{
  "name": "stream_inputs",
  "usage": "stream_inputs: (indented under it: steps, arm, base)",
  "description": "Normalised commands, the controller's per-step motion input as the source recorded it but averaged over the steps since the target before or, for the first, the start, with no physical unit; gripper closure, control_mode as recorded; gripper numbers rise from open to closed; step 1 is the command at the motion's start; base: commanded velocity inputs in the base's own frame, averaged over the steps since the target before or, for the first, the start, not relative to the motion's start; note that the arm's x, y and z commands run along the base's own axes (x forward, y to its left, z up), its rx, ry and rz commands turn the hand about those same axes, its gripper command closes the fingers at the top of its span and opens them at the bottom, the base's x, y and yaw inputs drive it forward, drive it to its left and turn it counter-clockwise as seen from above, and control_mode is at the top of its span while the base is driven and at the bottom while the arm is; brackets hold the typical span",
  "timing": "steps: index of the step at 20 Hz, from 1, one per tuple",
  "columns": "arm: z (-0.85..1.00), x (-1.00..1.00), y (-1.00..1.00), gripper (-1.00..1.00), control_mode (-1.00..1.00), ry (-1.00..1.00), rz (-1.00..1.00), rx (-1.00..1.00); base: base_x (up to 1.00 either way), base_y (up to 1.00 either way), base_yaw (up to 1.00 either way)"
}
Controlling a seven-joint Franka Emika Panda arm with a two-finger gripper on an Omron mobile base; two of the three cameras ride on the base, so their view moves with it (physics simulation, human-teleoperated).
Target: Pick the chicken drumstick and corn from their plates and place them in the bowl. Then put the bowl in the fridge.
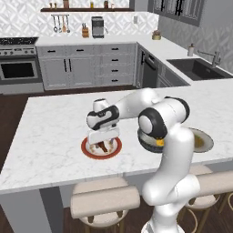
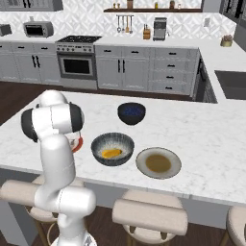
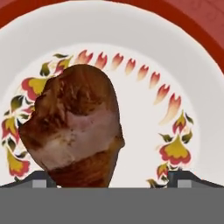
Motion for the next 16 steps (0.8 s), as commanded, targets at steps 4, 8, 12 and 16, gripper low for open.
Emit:
stream_inputs:
  steps: [4, 8, 12, 16]
  arm:
    - [-0.09, 0.13, 0.15, -1.00, -1.00, -0.02, 0.06, 0.00]
    - [-0.23, 0.01, 0.25, -1.00, -1.00, -0.03, 0.05, 0.02]
    - [-0.34, -0.03, 0.09, 1.00, -1.00, 0.00, 0.03, 0.04]
    - [-0.05, -0.04, 0.00, 1.00, -1.00, 0.00, 0.01, 0.05]
  base:
    - [0.00, 0.00, 0.00]
    - [0.00, 0.00, 0.00]
    - [0.00, 0.00, 0.00]
    - [0.00, 0.00, 0.00]
